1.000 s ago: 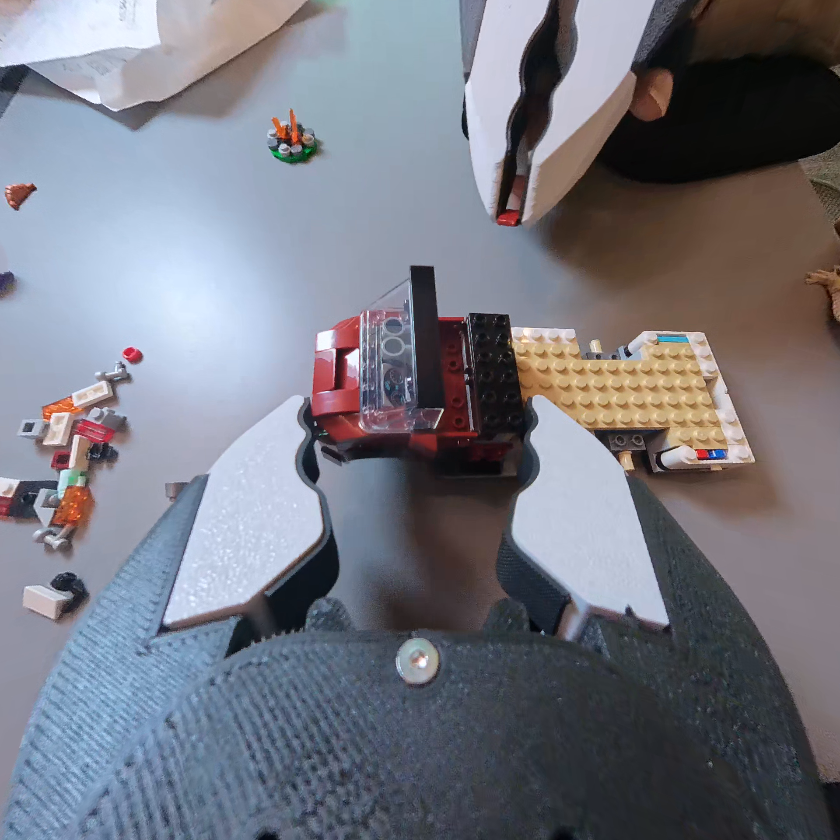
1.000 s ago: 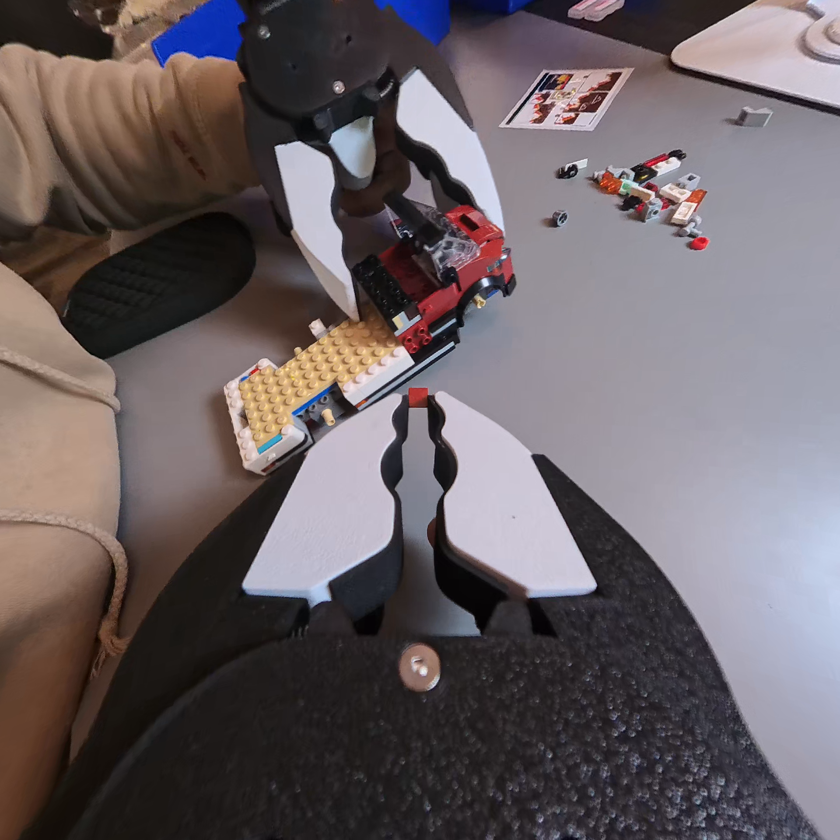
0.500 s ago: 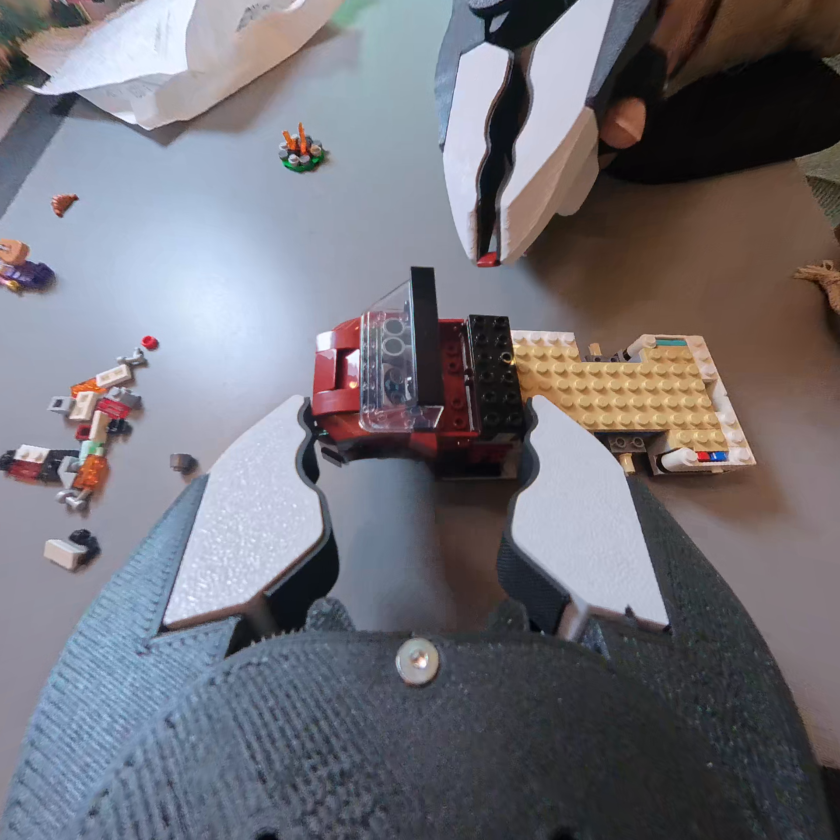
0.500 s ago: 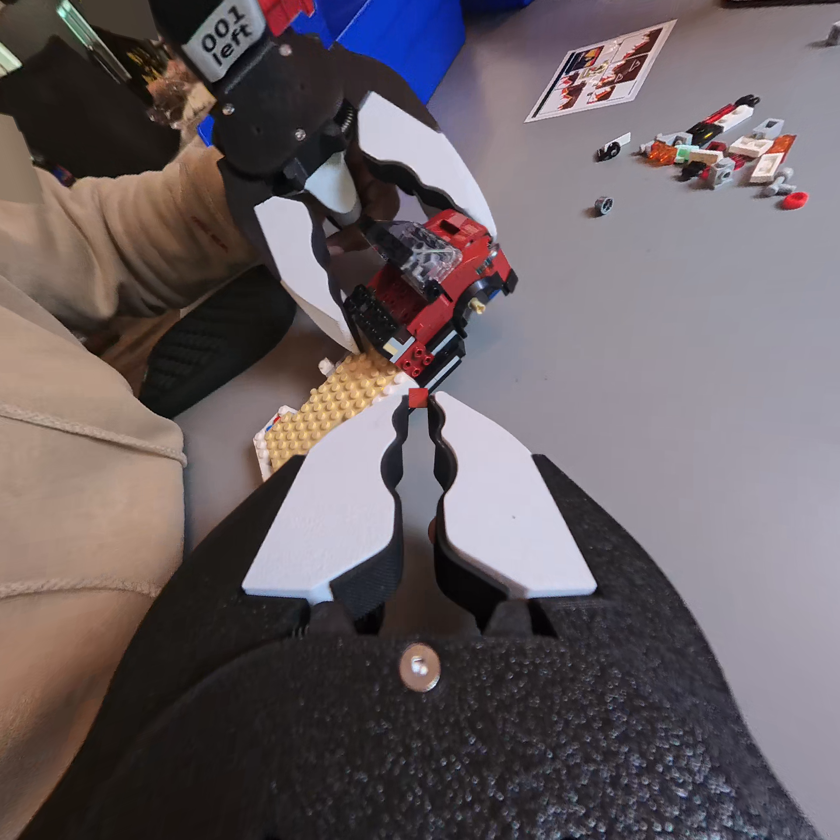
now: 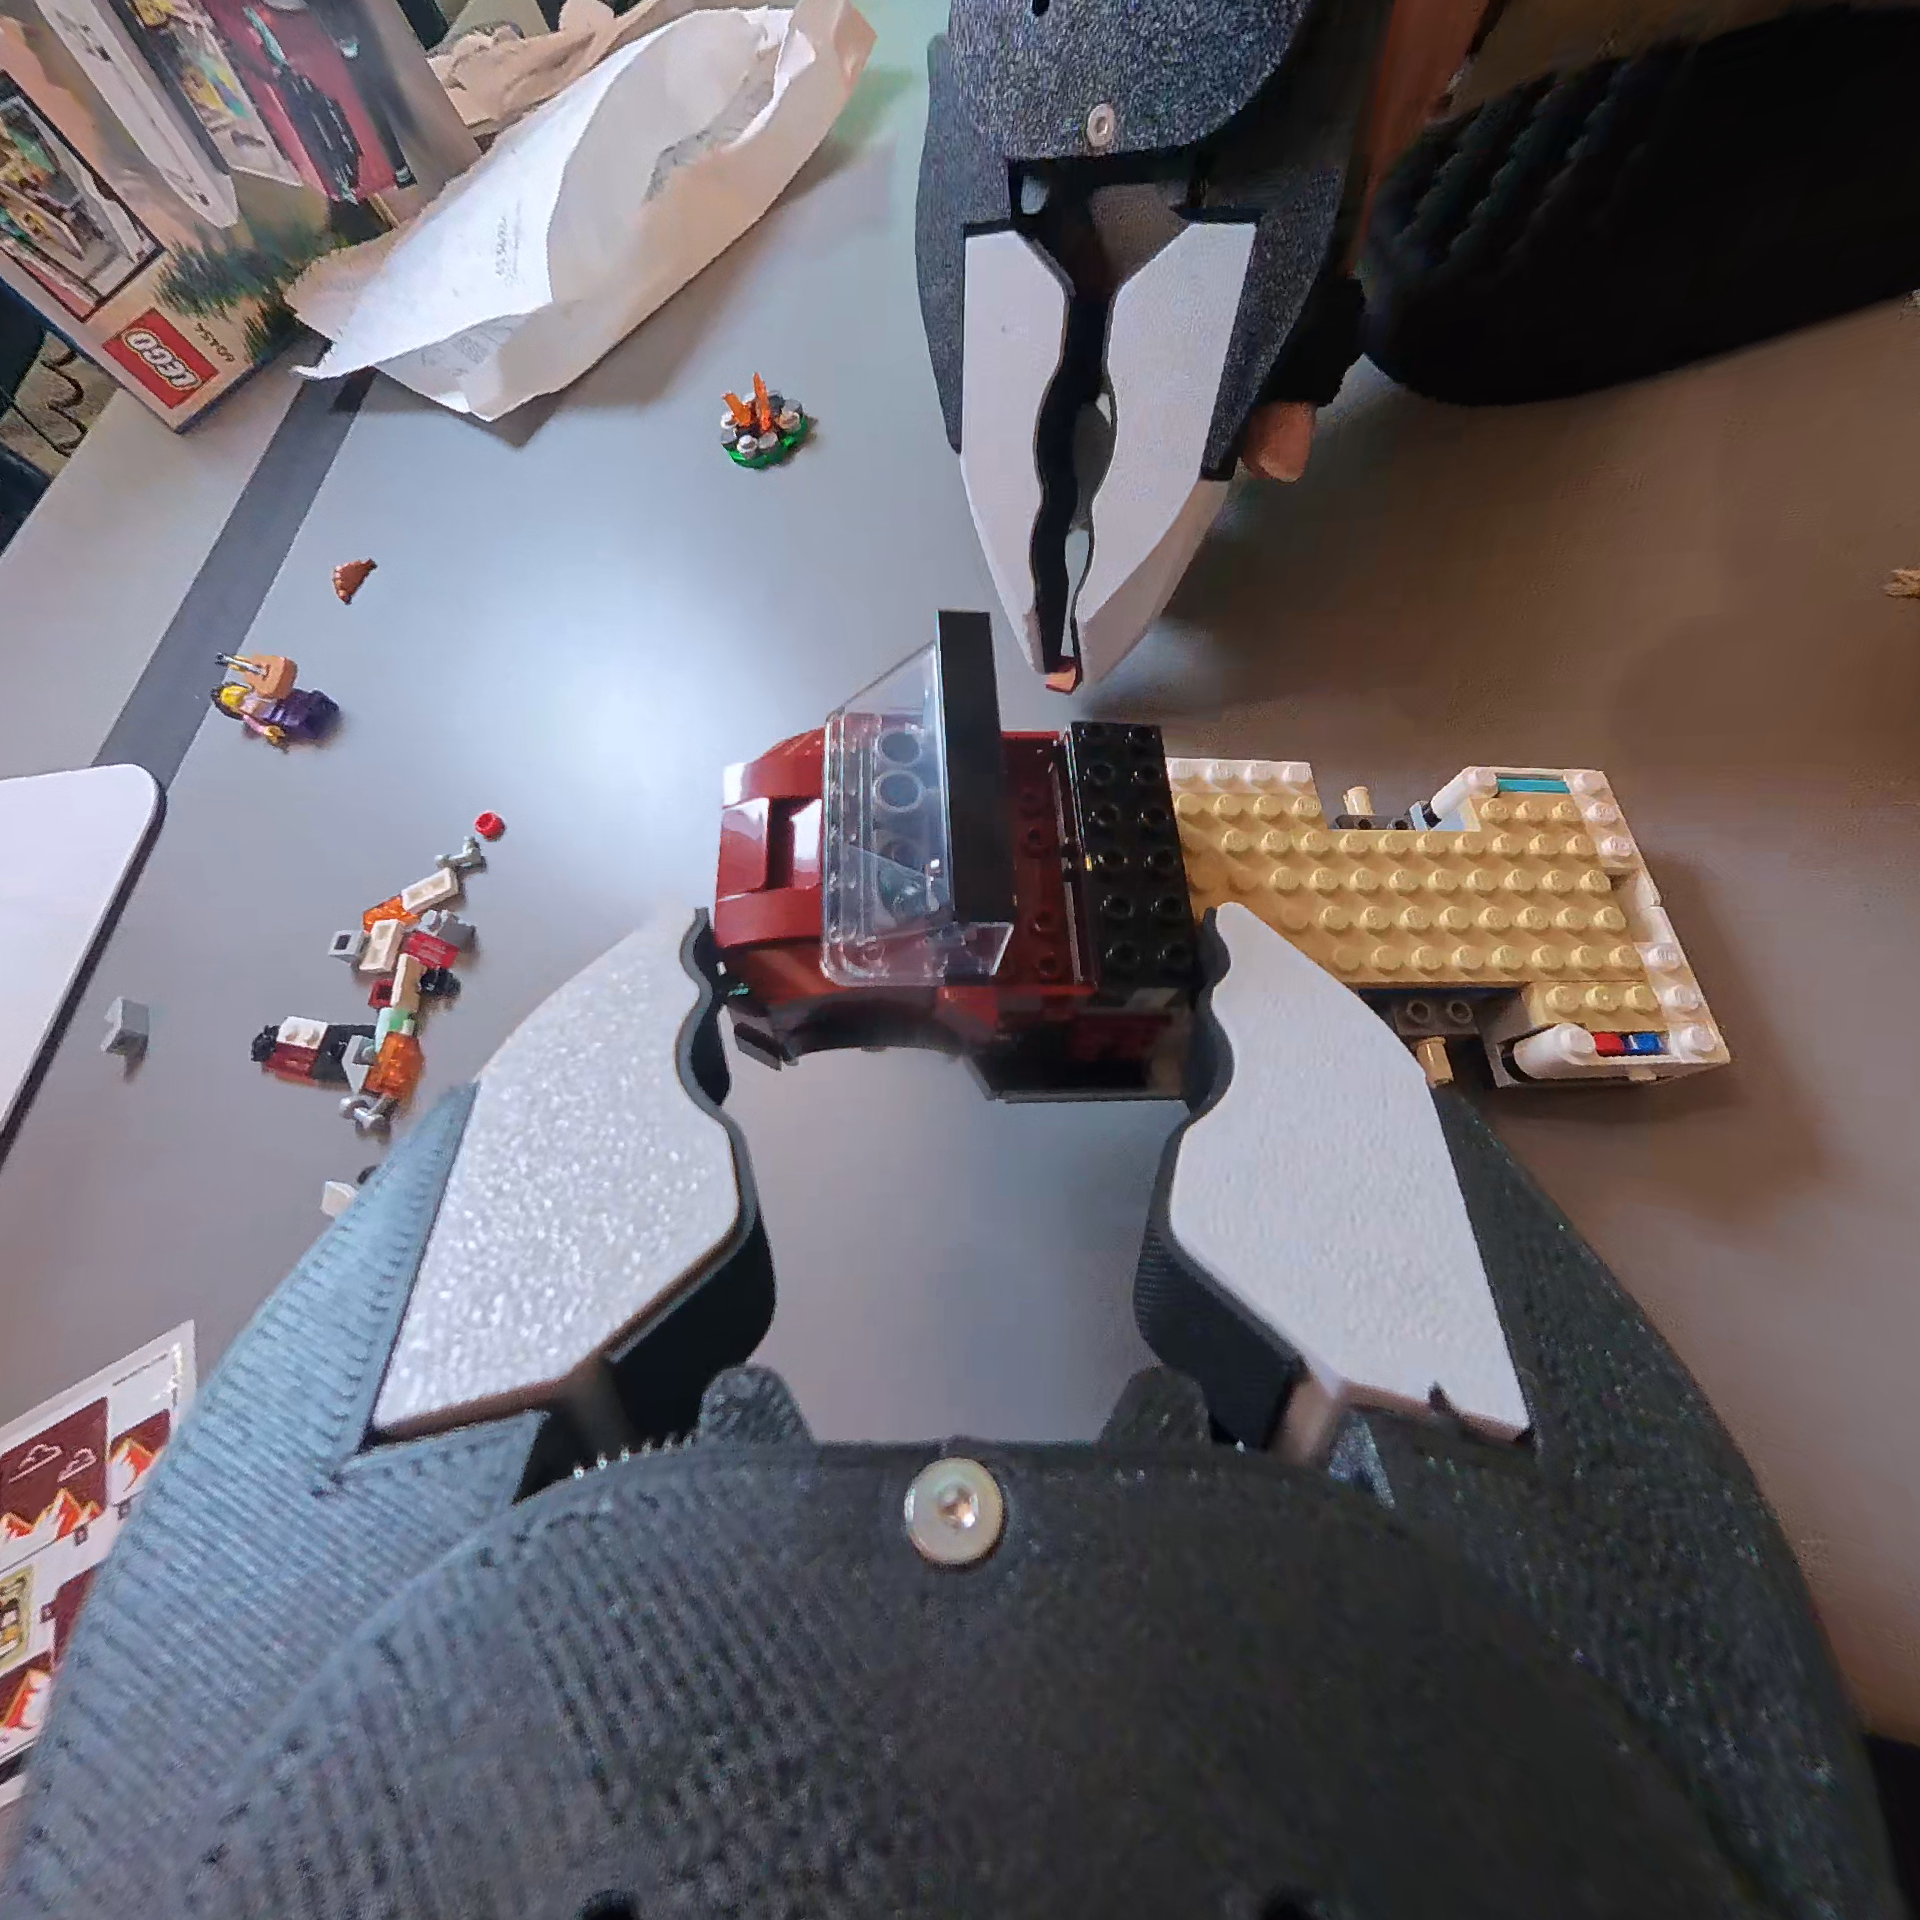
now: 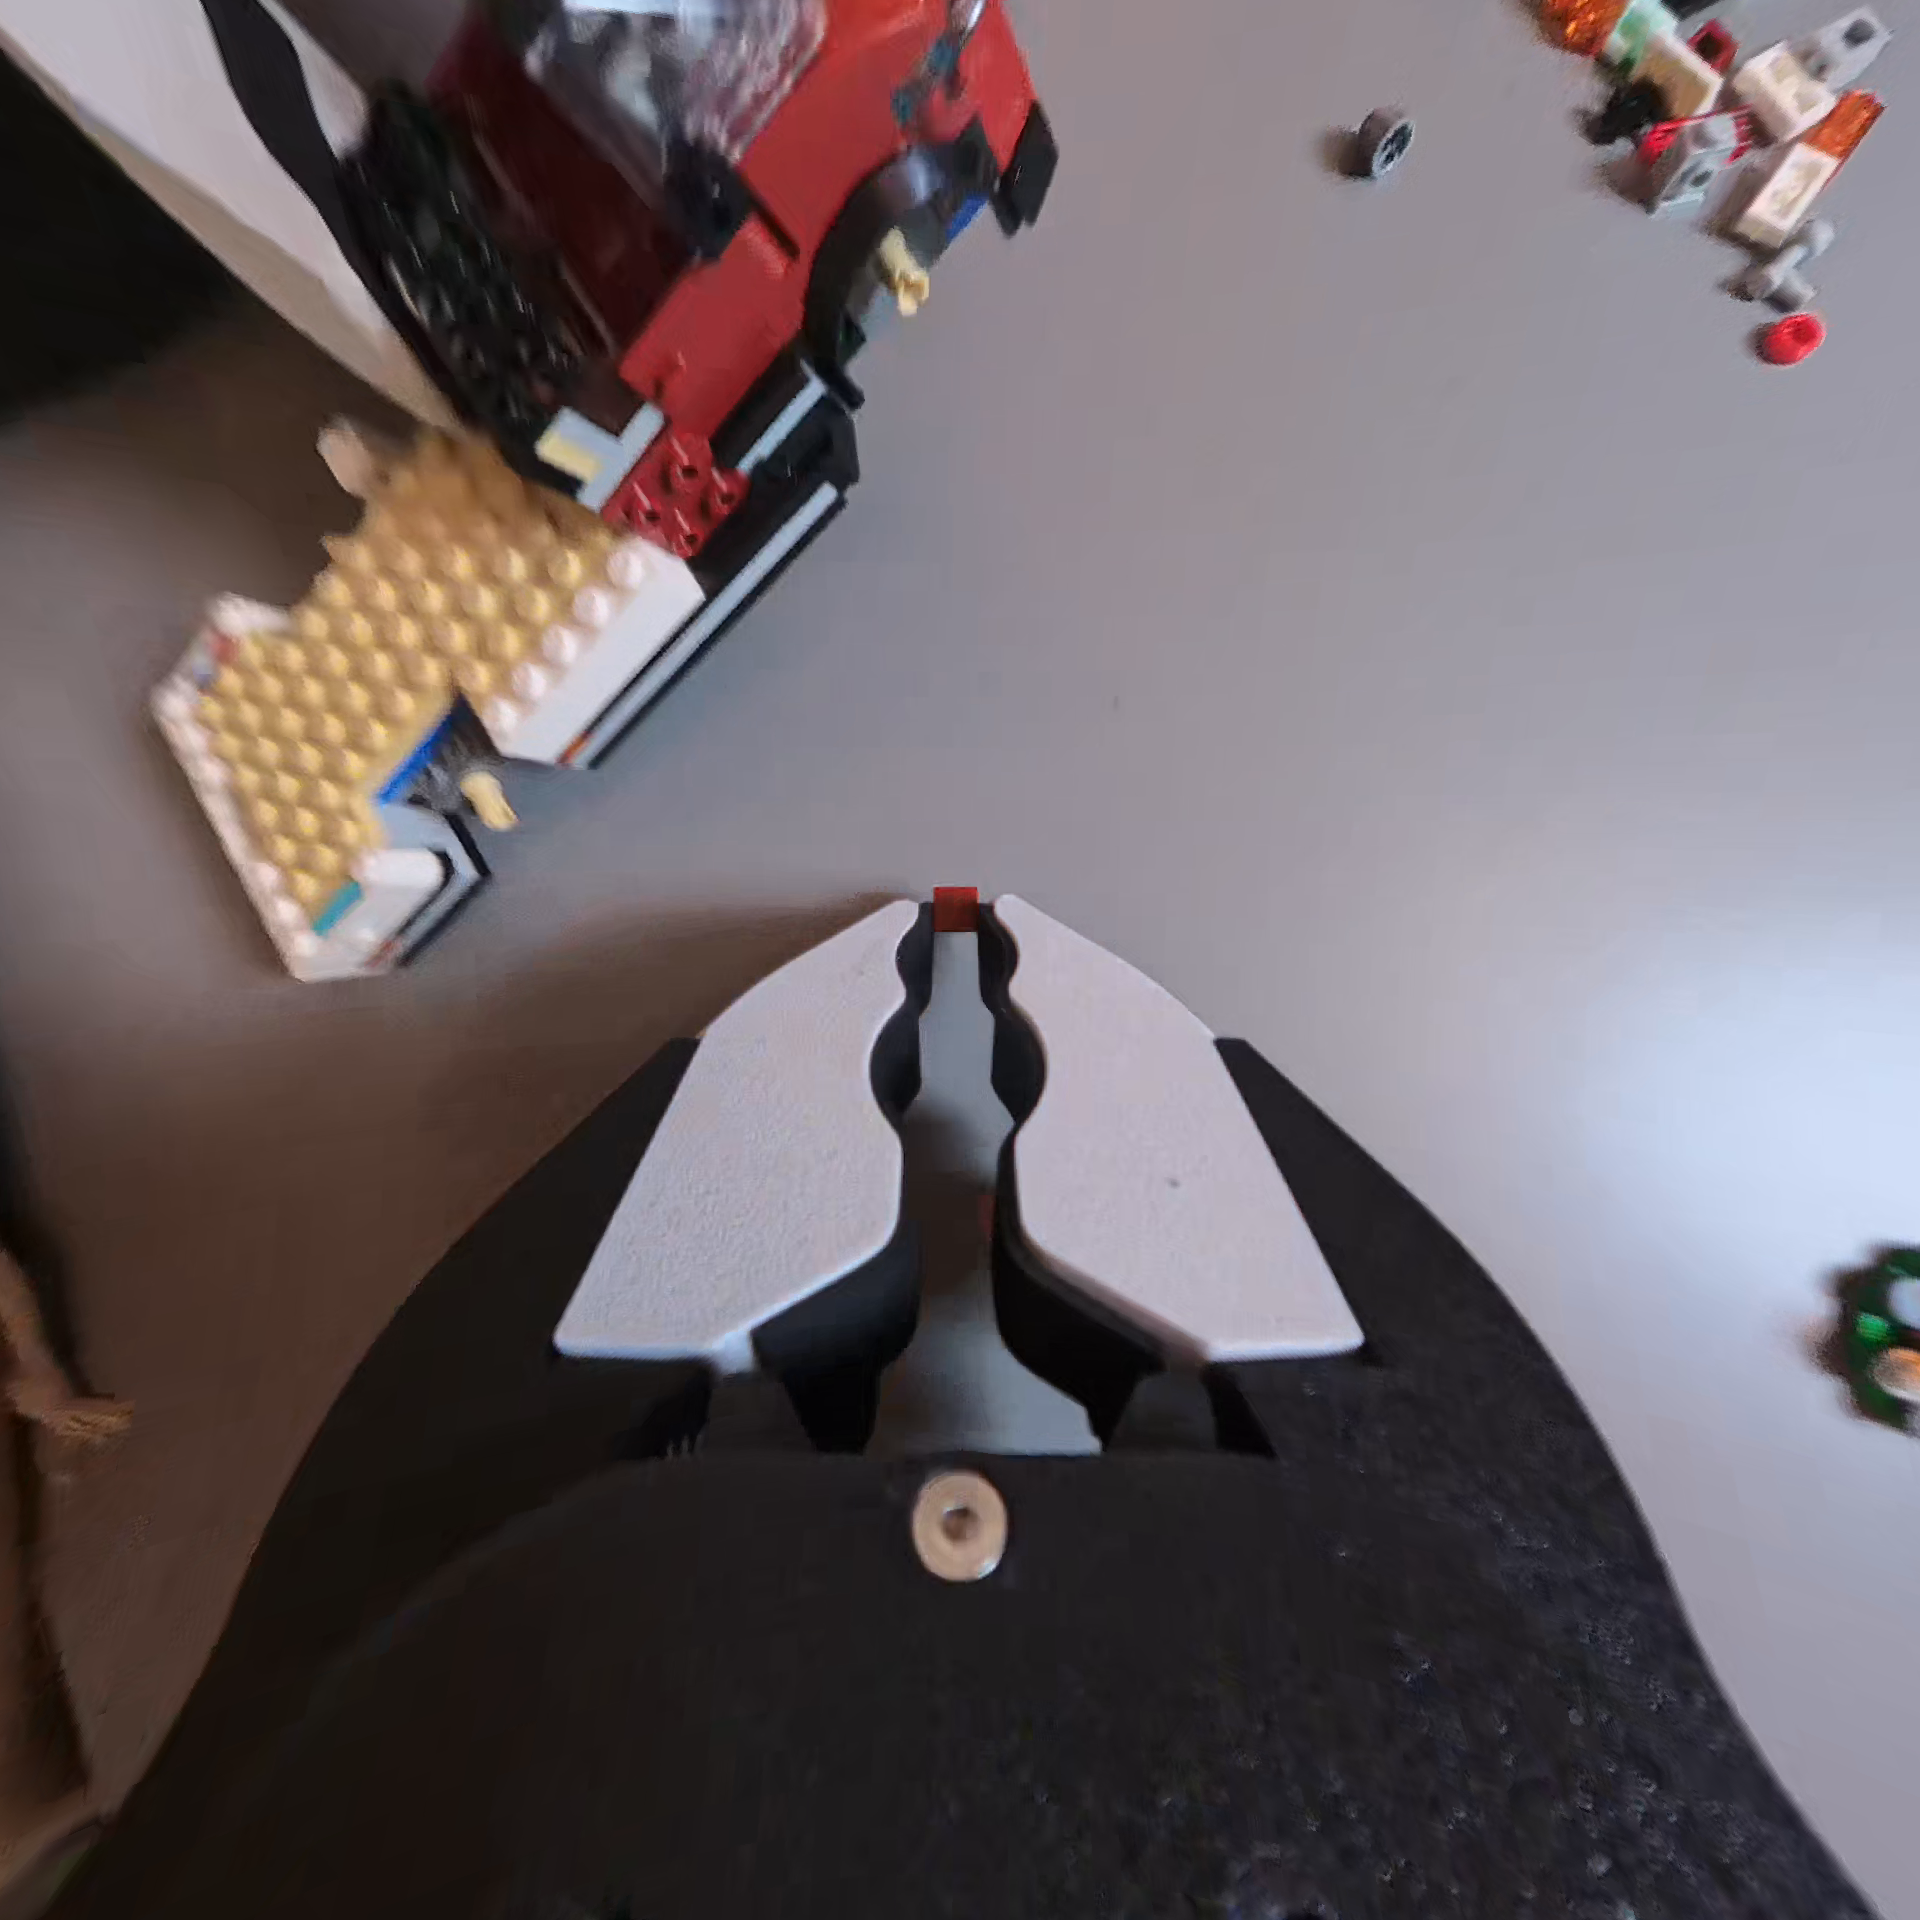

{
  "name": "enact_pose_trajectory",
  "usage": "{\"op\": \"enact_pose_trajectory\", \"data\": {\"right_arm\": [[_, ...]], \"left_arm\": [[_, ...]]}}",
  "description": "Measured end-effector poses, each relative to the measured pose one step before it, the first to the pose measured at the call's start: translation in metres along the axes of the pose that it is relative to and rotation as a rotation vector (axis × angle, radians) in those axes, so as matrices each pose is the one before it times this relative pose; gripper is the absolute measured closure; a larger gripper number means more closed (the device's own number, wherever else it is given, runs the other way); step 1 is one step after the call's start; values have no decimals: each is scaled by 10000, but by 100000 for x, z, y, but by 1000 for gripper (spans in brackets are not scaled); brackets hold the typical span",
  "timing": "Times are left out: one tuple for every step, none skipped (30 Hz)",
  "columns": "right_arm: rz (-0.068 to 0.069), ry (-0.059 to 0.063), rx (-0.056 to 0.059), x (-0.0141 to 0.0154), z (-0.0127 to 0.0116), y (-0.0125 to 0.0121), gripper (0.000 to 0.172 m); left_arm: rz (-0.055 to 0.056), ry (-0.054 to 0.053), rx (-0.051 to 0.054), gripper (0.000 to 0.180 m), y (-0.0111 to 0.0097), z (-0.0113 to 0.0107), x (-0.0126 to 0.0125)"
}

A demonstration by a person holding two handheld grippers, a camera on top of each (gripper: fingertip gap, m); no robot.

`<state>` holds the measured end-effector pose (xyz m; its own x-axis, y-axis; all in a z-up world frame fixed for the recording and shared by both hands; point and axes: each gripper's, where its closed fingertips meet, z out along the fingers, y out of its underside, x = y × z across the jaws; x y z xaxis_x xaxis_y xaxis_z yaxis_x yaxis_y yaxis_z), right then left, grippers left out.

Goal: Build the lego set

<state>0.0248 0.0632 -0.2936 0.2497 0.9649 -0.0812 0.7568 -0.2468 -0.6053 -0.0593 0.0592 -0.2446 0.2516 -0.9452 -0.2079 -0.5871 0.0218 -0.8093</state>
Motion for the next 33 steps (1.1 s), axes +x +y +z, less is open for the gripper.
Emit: {"op": "enact_pose_trajectory", "data": {"right_arm": [[-633,325,-608,249,-1,516,164],[-475,199,-481,105,113,394,164],[-266,115,-291,49,130,193,163],[-76,-32,-11,-51,20,-143,162],[3,-120,-82,-108,31,32,161],[30,-31,-45,79,-35,54,157],[24,35,12,212,-119,43,146],[94,57,203,284,-292,-160,137],[228,-53,523,172,-541,-592,131],[413,-301,821,-137,-711,-1082,127],[611,-532,978,-451,-733,-1403,122],[745,-536,816,-464,-510,-1252,119],[563,-350,342,-274,-107,-566,116],[104,-86,-202,-19,229,302,114],[-224,61,-440,103,372,733,113],[-158,42,-379,28,428,703,114],[2,-42,-381,-51,424,723,114],[23,19,-372,65,382,682,114],[-63,168,-346,241,301,621,115],[-121,170,-341,186,193,561,115],[-106,90,-333,39,147,498,115],[-85,86,-245,34,76,314,115],[-66,68,-115,15,-5,86,115],[-34,5,-137,-13,-38,94,114],[-48,-31,-169,-46,-68,142,114],[-58,-33,-193,-12,-88,164,113],[-21,58,-151,158,-101,135,108],[-3,134,-10,310,-147,31,105],[63,40,172,181,-234,-154,104],[141,-38,346,55,-356,-387,104],[83,-58,653,-49,-512,-845,104],[71,-281,1017,-456,-701,-1426,105],[280,-605,1085,-938,-669,-1676,108]], "left_arm": [[-63,30,15,93,67,74,12],[-50,26,1,93,48,53,25],[-32,20,-1,93,34,34,19],[-12,-2,10,93,9,7,16],[4,-18,12,93,2,-27,4],[9,-27,5,93,2,-44,6],[25,-30,16,93,-21,-48,7],[40,-31,11,93,-18,-72,10],[54,-37,8,93,-49,-79,-1],[78,-45,8,93,-73,-95,9],[101,-51,11,93,-116,-105,9],[120,-52,4,93,-141,-92,19],[127,-42,-6,93,-147,-73,25],[109,-21,-25,93,-111,-51,23],[71,0,-22,93,-65,-16,6],[26,6,-2,93,-39,5,-11],[-12,13,-11,93,28,28,-14],[-26,9,-12,93,47,1,-7],[-24,2,6,93,28,3,-10],[-19,0,9,93,17,6,5],[-10,-4,12,93,7,11,5],[1,-7,16,93,-14,9,12],[8,3,11,93,-29,9,40],[9,12,-4,93,-20,25,28],[16,13,1,93,-34,23,22],[12,14,-2,93,-16,18,26],[11,7,-1,93,-19,9,4],[20,-3,6,93,-24,0,0],[16,-7,2,93,-27,-12,4],[22,-15,2,93,-20,-14,11],[39,-31,16,93,-52,-36,7],[62,-56,13,93,-78,-80,15],[88,-78,15,94,-125,-104,29]]}}
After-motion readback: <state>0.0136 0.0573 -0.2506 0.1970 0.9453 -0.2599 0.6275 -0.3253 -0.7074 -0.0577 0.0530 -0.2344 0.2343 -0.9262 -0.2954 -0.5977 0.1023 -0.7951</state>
